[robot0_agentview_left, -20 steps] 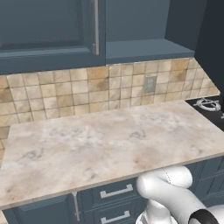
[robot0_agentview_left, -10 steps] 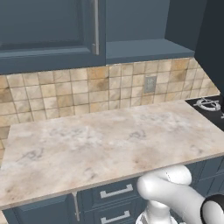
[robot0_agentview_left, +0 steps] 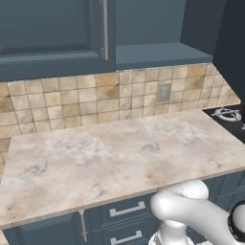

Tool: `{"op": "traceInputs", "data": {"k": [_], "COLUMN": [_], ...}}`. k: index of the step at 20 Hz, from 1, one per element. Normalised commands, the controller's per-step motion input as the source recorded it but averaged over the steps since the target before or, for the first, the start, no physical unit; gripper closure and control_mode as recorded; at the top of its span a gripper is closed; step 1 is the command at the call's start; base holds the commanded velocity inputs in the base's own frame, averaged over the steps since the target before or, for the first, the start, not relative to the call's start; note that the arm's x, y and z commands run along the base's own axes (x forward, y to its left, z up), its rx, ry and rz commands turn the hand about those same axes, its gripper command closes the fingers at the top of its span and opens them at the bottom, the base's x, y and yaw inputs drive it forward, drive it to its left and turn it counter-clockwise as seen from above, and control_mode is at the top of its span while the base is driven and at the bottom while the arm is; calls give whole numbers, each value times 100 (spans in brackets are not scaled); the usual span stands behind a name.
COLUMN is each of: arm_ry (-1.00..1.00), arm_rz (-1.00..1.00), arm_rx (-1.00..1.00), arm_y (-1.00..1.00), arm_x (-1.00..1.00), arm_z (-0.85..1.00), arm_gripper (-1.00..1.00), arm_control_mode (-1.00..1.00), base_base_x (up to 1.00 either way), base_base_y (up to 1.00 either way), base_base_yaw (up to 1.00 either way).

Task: Open the cabinet and move the ladle to the pot. Then close the cabinet.

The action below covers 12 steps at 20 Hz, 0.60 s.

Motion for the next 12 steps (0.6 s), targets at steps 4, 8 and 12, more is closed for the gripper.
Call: {"op": "traceInputs", "data": {"k": [4,8,12], "arm_ry": [-5,-12,-16], "arm_rz": [12,9,6], "arm_rx": [14,14,11], "arm_y": [-1,-1,21], "arm_x": [100,92,65], "arm_z": [-43,-26,-4], "arm_gripper": [-100,-100,-100], "arm_control_mode": [-100,-100,-100], "base_base_x": [0,0,0], "base_base_y": [0,0,0], "base_base_yaw": [0,0,0]}}
